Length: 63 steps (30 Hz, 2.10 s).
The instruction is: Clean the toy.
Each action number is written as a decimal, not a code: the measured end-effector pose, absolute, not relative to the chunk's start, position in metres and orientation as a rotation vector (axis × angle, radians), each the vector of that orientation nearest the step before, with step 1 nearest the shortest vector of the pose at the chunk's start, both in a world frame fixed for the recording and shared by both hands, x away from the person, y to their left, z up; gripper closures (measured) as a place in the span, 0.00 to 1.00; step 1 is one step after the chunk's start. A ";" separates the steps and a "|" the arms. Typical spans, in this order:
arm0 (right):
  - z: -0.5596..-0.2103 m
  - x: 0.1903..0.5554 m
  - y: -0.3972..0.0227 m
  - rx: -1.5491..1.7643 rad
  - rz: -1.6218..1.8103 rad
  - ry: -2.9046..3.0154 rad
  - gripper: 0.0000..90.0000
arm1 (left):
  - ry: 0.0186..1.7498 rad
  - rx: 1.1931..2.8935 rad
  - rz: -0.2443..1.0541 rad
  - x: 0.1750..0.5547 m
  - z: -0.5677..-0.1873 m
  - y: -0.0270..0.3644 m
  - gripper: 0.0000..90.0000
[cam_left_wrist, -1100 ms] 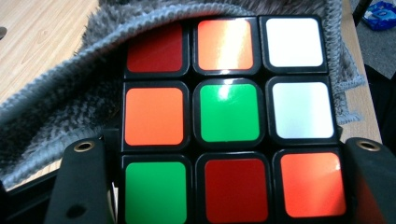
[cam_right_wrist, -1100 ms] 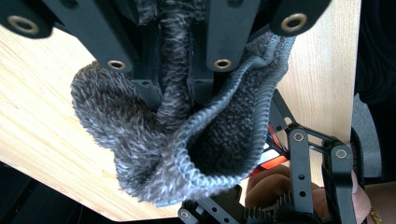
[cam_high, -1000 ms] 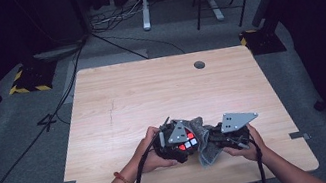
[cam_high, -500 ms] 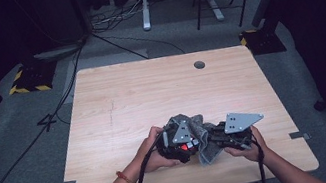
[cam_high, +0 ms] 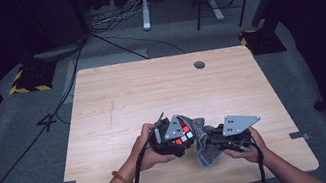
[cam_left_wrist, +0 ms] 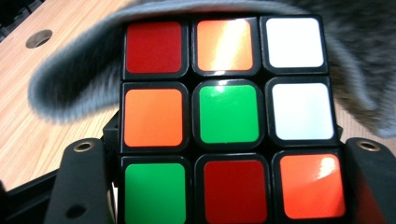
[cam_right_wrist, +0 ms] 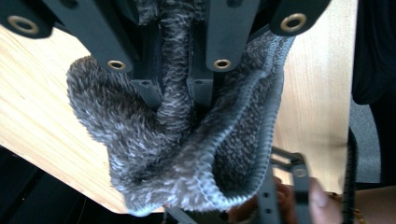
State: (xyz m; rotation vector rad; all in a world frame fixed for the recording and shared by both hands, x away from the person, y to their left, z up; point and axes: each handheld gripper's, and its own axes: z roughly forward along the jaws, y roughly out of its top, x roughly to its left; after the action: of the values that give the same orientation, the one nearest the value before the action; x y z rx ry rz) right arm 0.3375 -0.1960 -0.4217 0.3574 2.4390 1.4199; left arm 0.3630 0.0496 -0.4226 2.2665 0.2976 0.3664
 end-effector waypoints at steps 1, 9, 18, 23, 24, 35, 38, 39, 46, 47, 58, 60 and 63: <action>-0.421 0.336 -0.196 0.351 1.433 2.439 0.88 | 0.304 2.263 0.369 0.364 -0.423 0.050 0.37; -0.415 0.334 -0.195 0.336 1.419 2.389 0.88 | 0.241 2.300 0.313 0.358 -0.429 0.040 0.37; -0.429 0.349 -0.203 0.442 1.354 2.429 0.88 | 0.202 2.235 0.300 0.351 -0.417 0.042 0.37; -0.429 0.346 -0.201 0.420 1.360 2.440 0.88 | 0.218 2.227 0.316 0.353 -0.414 0.048 0.37; -0.428 0.345 -0.201 0.413 1.361 2.436 0.88 | 0.219 2.231 0.310 0.354 -0.415 0.048 0.37; -0.414 0.333 -0.200 0.330 1.478 2.400 0.88 | 0.213 2.285 0.288 0.355 -0.426 0.039 0.37; -0.412 0.331 -0.200 0.320 1.485 2.394 0.88 | 0.206 2.309 0.306 0.354 -0.427 0.036 0.36; -0.411 0.331 -0.199 0.303 1.501 2.399 0.88 | 0.196 2.319 0.311 0.353 -0.428 0.033 0.37; -0.409 0.329 -0.192 0.292 1.477 2.395 0.88 | 0.204 2.333 0.317 0.354 -0.431 0.030 0.37; -0.409 0.331 -0.194 0.306 1.471 2.391 0.88 | 0.203 2.324 0.322 0.354 -0.430 0.032 0.37; -0.432 0.354 -0.209 0.472 1.367 2.474 0.88 | 0.218 2.232 0.329 0.353 -0.416 0.047 0.37; -0.431 0.353 -0.209 0.469 1.388 2.470 0.88 | 0.222 2.219 0.310 0.354 -0.416 0.047 0.37; -0.430 0.351 -0.206 0.458 1.424 2.477 0.88 | 0.214 2.219 0.299 0.354 -0.418 0.046 0.37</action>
State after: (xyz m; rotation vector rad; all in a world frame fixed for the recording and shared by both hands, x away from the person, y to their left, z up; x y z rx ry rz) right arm 0.3515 -0.2064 -0.4303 0.4580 2.4766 1.4238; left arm 0.3540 0.0459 -0.4177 2.2192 0.2144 0.2994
